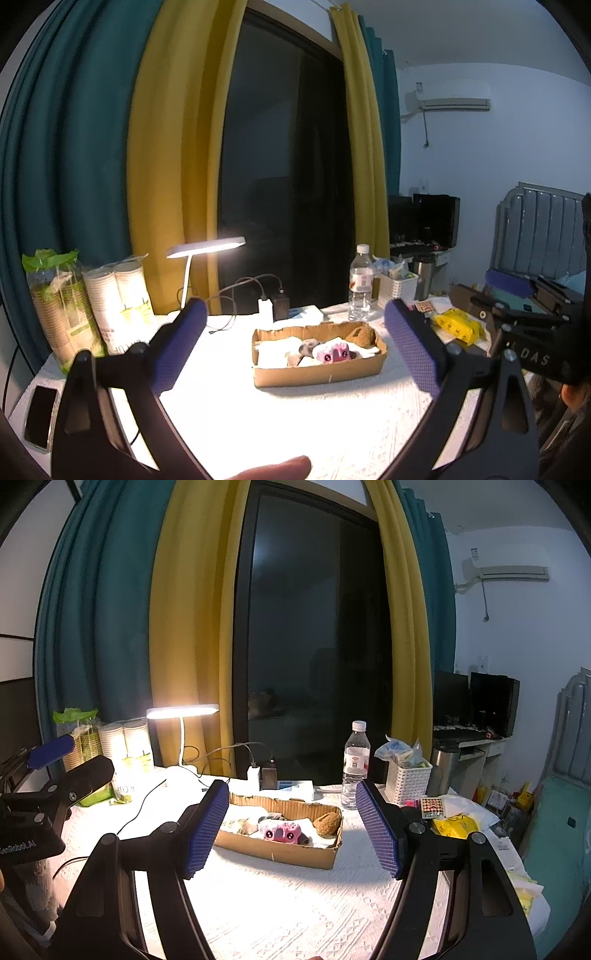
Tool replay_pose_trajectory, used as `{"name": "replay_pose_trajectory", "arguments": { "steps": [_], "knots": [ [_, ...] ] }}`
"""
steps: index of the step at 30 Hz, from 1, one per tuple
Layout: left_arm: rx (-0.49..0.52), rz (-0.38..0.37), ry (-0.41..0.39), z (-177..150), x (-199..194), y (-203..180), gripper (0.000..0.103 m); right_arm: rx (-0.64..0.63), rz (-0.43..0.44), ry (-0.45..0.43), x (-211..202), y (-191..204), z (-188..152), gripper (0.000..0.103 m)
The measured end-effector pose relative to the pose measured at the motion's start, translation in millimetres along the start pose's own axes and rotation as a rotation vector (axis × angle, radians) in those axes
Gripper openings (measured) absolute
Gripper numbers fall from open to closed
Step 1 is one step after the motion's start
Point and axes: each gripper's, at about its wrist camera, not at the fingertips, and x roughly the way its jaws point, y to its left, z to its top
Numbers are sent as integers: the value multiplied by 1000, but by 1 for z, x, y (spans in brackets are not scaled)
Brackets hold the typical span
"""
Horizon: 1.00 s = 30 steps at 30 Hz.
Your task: Organize soft objects
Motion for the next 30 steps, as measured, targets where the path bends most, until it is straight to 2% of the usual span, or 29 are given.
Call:
{"name": "replay_pose_trajectory", "arguments": {
  "steps": [26, 30],
  "knots": [
    [-32, -10, 2, -8, 5, 3, 98, -14, -2, 34, 13, 4, -5, 74],
    [-27, -29, 32, -11, 14, -2, 98, -18, -7, 56, 21, 3, -8, 74]
  ]
}}
